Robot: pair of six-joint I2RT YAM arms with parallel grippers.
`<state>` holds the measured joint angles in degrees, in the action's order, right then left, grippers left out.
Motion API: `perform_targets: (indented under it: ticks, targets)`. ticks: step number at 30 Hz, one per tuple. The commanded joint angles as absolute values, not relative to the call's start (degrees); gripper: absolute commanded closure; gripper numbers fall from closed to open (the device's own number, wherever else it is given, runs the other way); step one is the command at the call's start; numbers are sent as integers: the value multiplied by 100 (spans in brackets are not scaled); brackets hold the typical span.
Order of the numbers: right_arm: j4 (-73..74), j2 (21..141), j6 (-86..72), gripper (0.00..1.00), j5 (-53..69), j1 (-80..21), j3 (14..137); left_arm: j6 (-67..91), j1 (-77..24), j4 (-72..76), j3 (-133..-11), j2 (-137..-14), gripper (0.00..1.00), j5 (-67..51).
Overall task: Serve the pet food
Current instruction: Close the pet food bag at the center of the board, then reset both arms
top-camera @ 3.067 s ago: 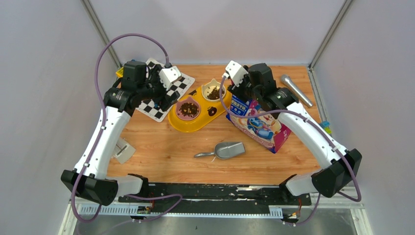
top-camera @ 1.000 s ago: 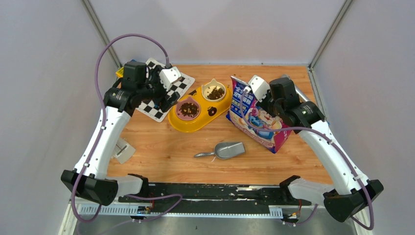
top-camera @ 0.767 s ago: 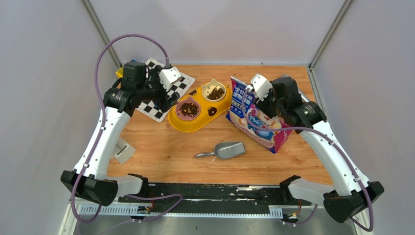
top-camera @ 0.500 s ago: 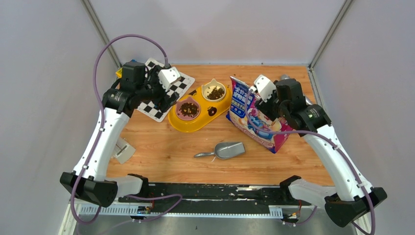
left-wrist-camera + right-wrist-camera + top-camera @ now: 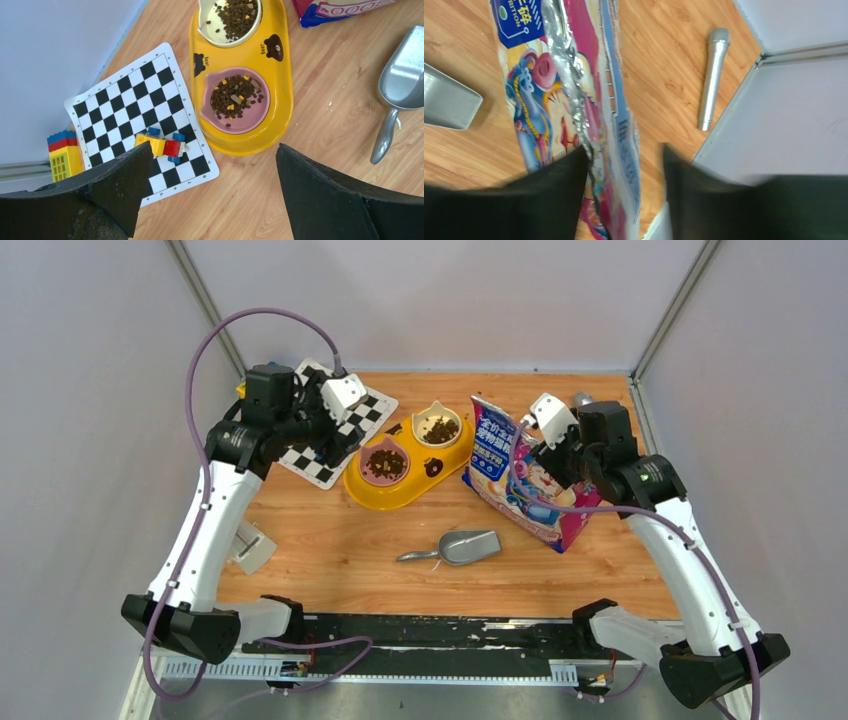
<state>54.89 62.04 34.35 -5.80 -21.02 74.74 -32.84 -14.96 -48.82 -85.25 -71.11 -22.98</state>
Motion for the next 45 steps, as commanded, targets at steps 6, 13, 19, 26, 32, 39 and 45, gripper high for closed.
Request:
perform_targets:
  ticks: [6,13,19,26,32,39,45]
  targets:
    - [4736,5457,2891,0,-602,-2008,7926,-2997,-1450,-4444,-8432,-6820,0,-1406]
    - [3955,4099,1951,0,-353,-1581,7689,-2197,-1329,-3898,-7705,-6135,0,79]
    - [3545,2775,1422,0,-1170,-1190,6953,-2066,-1218,-3887,-6778,-5159,0,302]
    - [3489,1383,1351,0,-1491,-838,5666,-1858,-1217,-3995,-5800,-3706,0,717]
    - [3472,709,1139,0,-1588,-377,4711,-1314,-1214,-3978,-5277,-2669,0,708]
    - [3127,488,948,0,-2290,315,4510,-1050,-1217,-3830,-4955,-2230,0,823]
    - [3492,719,749,0,-2075,472,5046,-1044,-1209,-3843,-5018,-2134,0,834]
